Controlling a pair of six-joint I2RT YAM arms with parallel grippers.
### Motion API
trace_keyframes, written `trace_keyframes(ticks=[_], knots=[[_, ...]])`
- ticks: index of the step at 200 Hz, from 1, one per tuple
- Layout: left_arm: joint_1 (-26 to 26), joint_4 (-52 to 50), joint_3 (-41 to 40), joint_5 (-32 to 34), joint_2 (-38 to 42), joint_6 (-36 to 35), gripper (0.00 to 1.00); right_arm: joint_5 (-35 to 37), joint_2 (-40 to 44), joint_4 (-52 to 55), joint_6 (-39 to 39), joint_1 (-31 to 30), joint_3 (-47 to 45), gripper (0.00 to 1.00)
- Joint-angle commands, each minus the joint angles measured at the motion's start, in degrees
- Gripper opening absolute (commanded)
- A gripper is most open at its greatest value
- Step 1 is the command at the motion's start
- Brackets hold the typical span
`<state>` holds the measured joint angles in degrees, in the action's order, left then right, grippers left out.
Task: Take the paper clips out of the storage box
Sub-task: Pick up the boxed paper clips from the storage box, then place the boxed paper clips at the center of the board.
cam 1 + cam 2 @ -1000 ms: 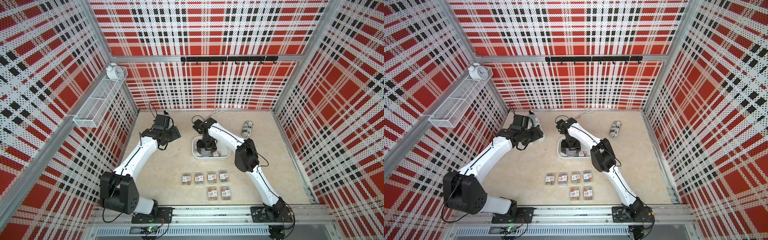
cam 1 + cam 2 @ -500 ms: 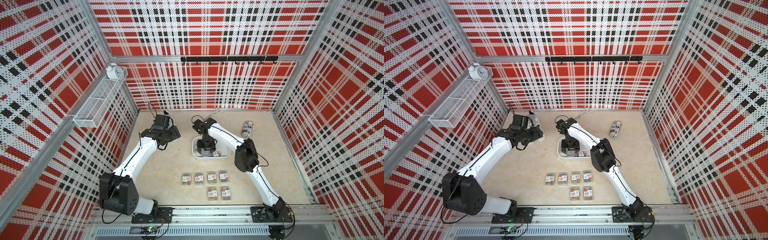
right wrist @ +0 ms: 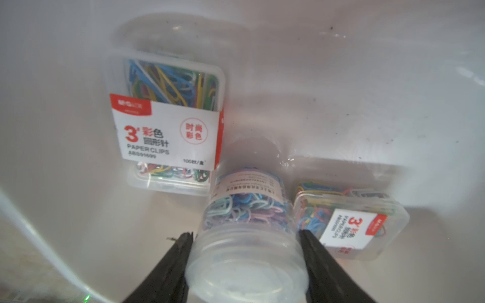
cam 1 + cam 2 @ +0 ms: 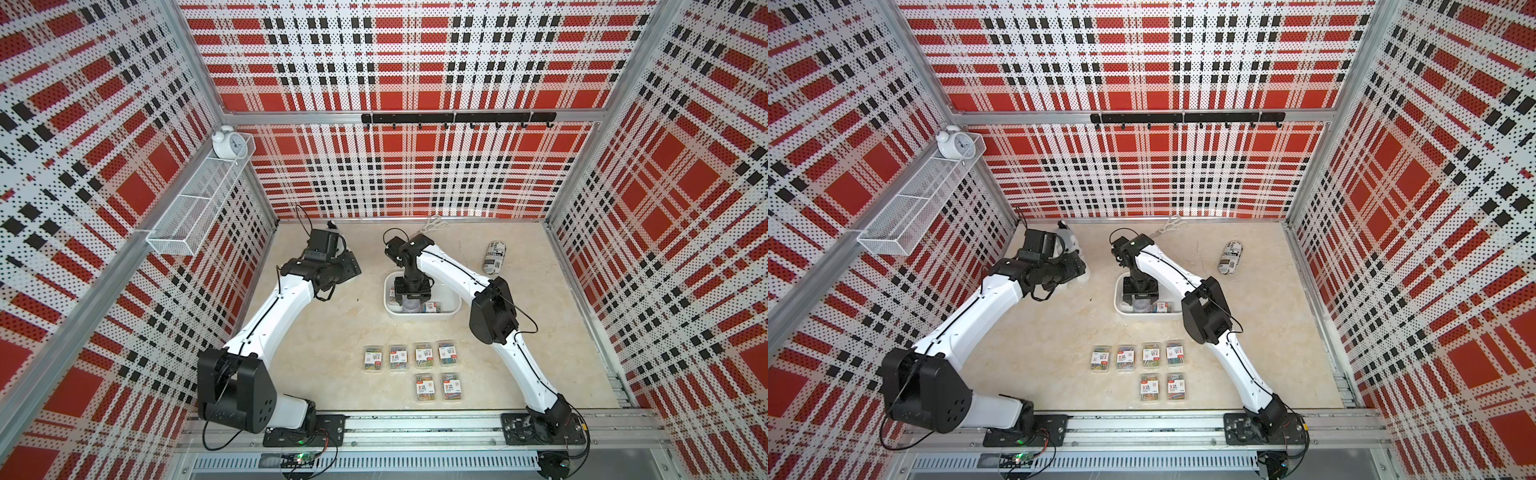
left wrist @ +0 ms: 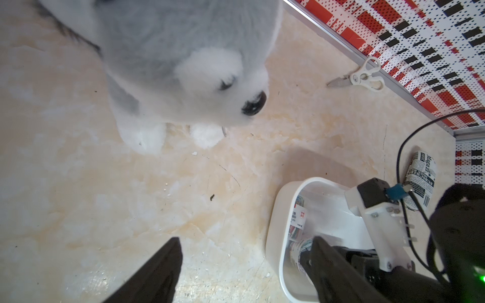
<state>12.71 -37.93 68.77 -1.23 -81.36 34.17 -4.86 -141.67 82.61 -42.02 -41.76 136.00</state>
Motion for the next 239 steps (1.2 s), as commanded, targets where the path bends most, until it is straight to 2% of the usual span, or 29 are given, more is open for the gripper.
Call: trace_keyframes(ticks=[1,58,106,135,219,223,239], knots=[[0.6,-0.1,-0.5,0.3,1.3,-0.5,0.79,1.1,3.6,0.0,-1.1,0.8,2.3,0.63],[0.9,0.0,-0.3,0.1,1.0,-0.5,0.8,0.7,5.8,1.6,-2.2,2.3,7.4,0.62],[1.0,0.3,-0.4,-0.1,0.6,-0.5,0.8,0.9,10.9,3.0,-3.1,3.2,7.5,0.62],[1.0,0.7,-0.5,-0.2,-0.2,-0.4,0.8,3.6,15.7,6.5,-3.3,3.6,5.9,0.62],[1.0,2.1,4.0,-0.8,-7.4,-0.9,0.8,7.0,41.9,6.7,-7.1,4.1,-23.0,0.63],[2.8,2.1,4.3,-0.8,-7.7,-0.8,0.8,7.1,43.2,6.6,-7.1,4.2,-24.8,0.63],[3.8,2.3,5.5,-1.0,-9.6,-0.8,0.8,6.8,48.7,6.1,-7.1,5.4,-33.0,0.63]])
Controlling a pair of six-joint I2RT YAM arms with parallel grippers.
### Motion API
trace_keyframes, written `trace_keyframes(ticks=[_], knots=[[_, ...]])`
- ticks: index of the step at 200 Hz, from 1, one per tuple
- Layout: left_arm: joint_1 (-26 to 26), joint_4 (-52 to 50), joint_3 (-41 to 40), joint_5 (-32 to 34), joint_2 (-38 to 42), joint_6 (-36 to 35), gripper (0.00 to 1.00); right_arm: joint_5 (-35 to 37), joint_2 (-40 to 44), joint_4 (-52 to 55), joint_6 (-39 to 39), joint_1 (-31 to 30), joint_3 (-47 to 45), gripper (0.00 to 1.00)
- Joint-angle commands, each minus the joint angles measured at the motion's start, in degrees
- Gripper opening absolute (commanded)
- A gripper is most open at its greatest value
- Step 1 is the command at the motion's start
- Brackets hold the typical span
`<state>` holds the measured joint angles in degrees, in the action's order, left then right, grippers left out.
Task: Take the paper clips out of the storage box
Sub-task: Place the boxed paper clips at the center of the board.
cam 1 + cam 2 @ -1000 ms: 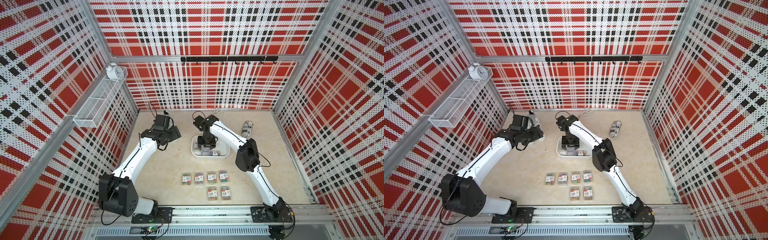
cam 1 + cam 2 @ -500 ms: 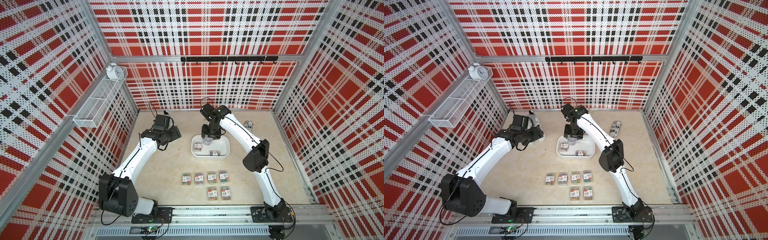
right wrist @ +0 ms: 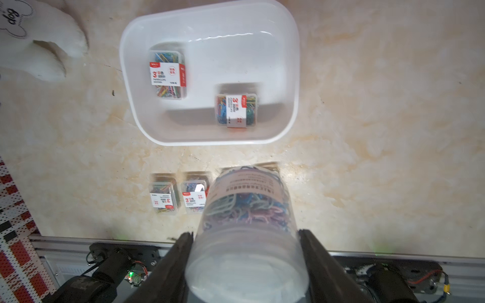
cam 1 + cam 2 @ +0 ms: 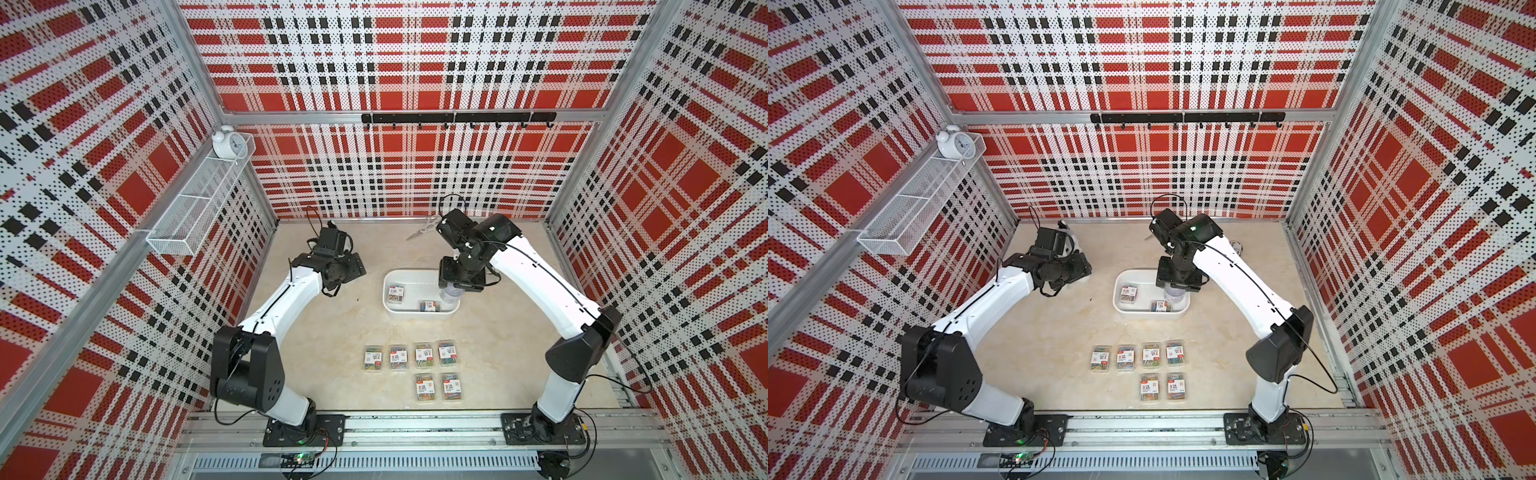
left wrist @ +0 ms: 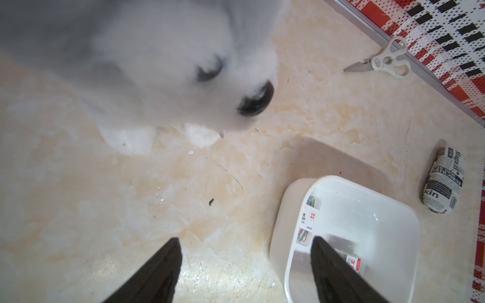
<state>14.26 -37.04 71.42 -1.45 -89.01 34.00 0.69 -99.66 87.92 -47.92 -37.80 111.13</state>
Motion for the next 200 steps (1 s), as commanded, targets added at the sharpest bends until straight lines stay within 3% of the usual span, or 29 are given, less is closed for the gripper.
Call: trace_keyframes(ticks=[1,50,92,129,200], knots=[[2.3,1.4,2.9,-0.8,-2.1,-0.7,0.8,1.3,7.0,0.7,-1.2,1.5,-8.6,0.63],[4.4,1.4,5.5,-1.3,-5.4,0.3,0.8,-1.9,21.3,-9.2,-3.7,3.6,-35.7,0.63],[5.2,1.4,6.9,-1.7,-6.0,1.7,0.8,-4.9,24.1,-20.0,-4.5,3.6,-49.3,0.62],[5.5,1.4,7.4,-1.6,-5.8,2.8,0.8,-6.0,20.9,-26.7,-3.6,3.6,-54.1,0.62],[5.5,1.4,8.4,-1.7,-6.5,3.3,0.8,-5.0,14.2,-29.8,-0.2,3.6,-52.8,0.63]])
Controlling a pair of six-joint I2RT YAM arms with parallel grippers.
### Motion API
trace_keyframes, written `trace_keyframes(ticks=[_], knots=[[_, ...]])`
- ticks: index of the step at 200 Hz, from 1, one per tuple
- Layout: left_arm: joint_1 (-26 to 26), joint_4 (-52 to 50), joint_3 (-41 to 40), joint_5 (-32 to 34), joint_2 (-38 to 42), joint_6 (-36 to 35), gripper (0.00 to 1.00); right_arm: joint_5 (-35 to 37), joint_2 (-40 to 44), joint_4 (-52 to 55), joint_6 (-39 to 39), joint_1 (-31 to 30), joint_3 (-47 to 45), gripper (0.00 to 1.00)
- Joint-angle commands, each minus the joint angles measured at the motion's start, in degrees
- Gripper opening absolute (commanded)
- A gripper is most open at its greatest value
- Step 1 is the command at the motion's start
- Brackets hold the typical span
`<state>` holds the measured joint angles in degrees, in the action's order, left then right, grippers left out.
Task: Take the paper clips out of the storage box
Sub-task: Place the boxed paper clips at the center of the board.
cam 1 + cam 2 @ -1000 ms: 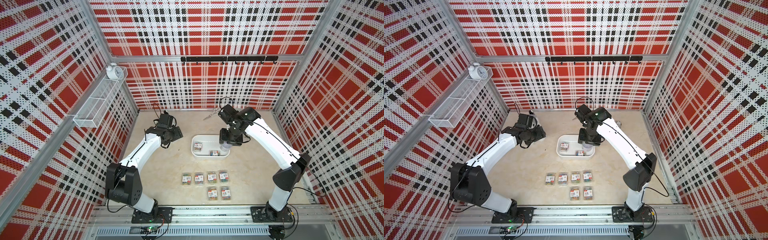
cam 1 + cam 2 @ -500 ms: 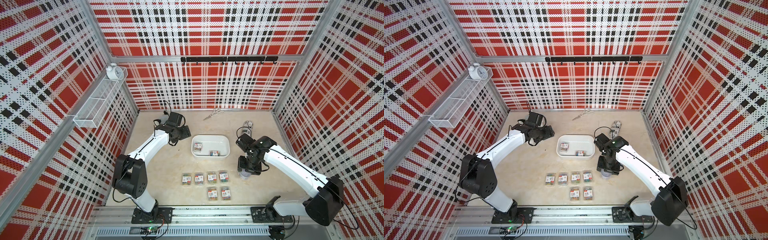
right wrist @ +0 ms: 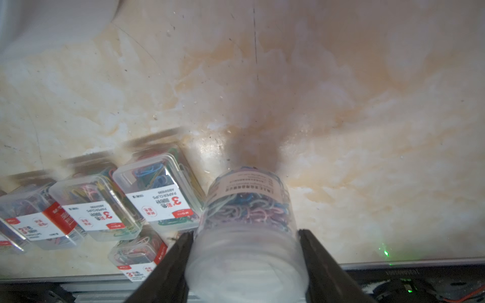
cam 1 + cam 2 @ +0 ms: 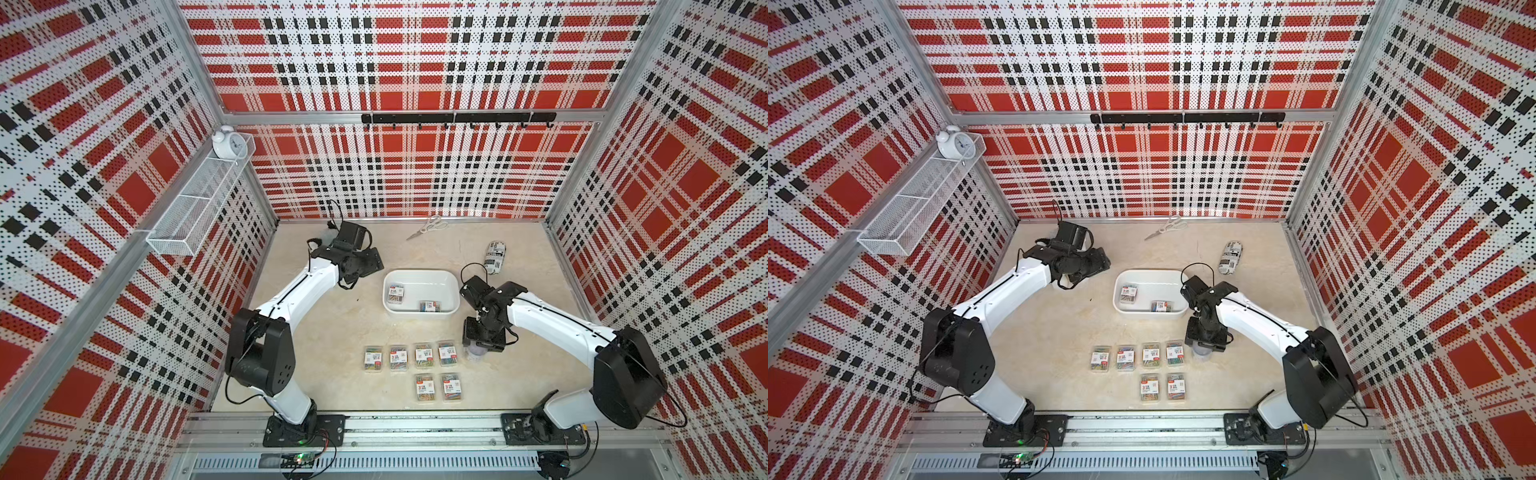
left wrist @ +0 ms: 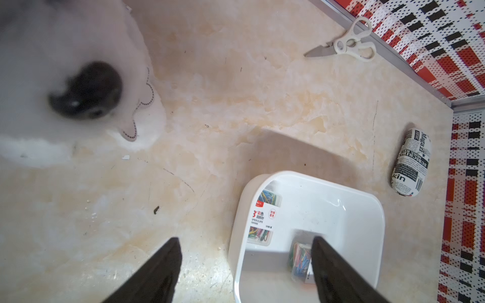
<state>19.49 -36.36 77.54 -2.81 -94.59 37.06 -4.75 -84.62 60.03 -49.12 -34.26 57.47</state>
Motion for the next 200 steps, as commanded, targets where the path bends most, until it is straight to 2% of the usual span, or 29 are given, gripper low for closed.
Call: trace_keyframes(ticks=[1,200], knots=[[0.2,0.8,2.3,-0.3,-0.9,0.2,0.8,0.4,-1.0,-1.9,1.0,0.1,0.8,0.63],[-0.1,0.4,2.7,-0.4,-1.8,-0.3,0.8,1.9,-4.8,-3.6,2.1,0.9,0.8,0.65]])
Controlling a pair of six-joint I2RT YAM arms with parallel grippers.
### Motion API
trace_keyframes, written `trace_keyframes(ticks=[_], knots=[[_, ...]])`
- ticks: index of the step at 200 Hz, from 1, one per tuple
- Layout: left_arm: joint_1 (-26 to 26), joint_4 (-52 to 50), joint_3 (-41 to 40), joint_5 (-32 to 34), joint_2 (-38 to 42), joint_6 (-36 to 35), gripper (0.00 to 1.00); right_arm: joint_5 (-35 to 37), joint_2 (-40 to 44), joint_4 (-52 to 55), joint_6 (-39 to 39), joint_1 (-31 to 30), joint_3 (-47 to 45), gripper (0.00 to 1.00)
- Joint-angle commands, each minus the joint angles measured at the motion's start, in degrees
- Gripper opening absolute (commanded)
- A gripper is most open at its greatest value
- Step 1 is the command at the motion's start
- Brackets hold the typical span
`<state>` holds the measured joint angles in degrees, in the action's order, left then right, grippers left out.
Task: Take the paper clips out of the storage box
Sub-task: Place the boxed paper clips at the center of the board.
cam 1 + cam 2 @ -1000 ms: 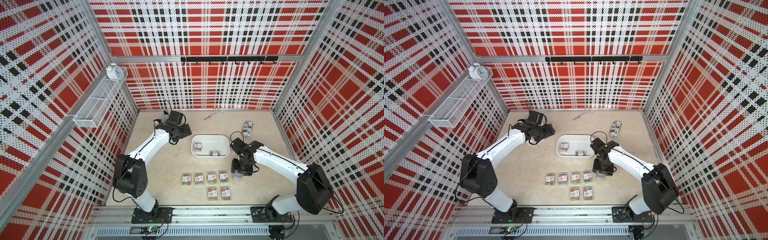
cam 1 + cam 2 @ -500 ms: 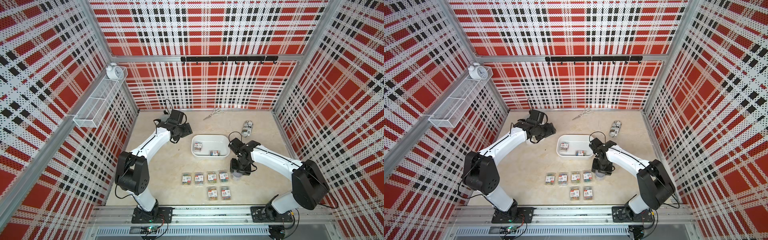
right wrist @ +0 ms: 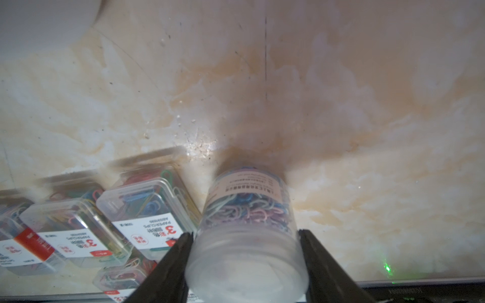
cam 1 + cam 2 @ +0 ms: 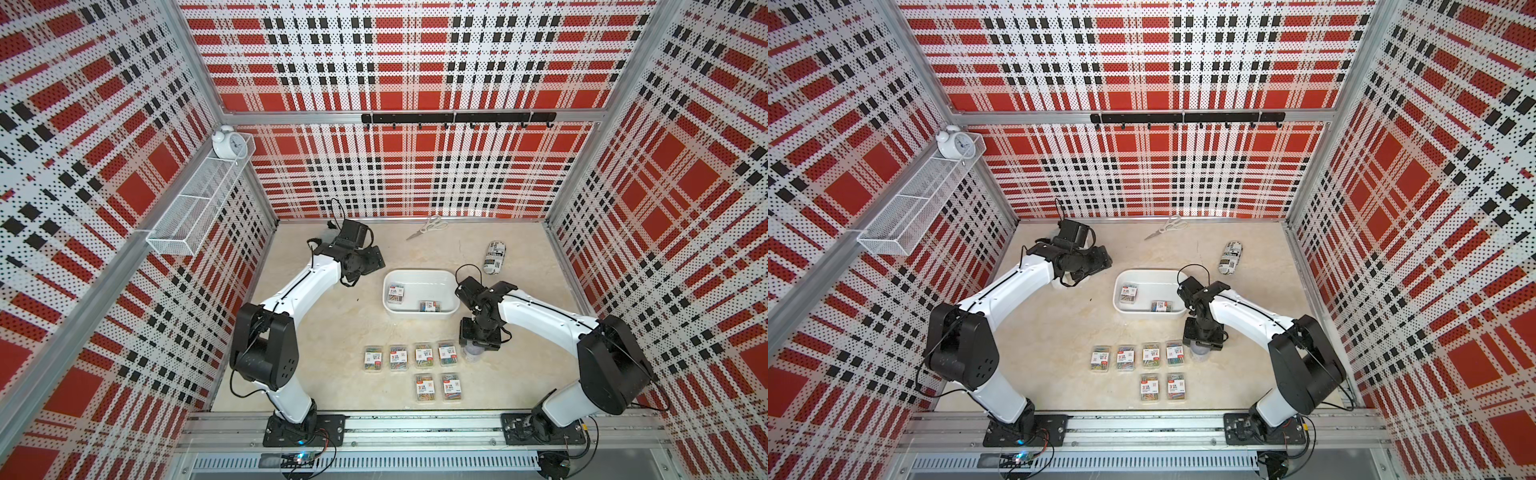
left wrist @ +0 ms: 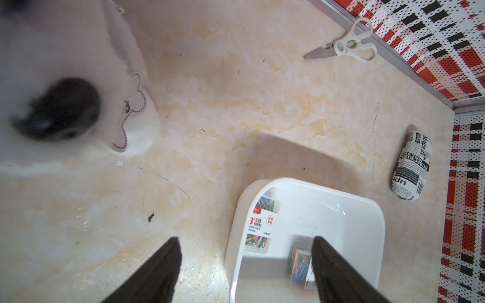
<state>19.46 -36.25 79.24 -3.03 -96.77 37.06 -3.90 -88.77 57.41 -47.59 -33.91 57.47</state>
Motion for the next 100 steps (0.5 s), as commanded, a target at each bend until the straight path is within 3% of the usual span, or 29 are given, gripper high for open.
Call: trace_keyframes(ticks=[1,100], knots=[[0.0,0.3,1.0,-0.2,0.4,-0.3,0.8,1.0,-0.7,-1.0,0.5,0.6,0.7,0.65],[0.0,0.2,1.1,-0.2,0.3,-0.3,0.8,0.6,-0.7,-1.8,0.3,1.0,-1.0,0.66]])
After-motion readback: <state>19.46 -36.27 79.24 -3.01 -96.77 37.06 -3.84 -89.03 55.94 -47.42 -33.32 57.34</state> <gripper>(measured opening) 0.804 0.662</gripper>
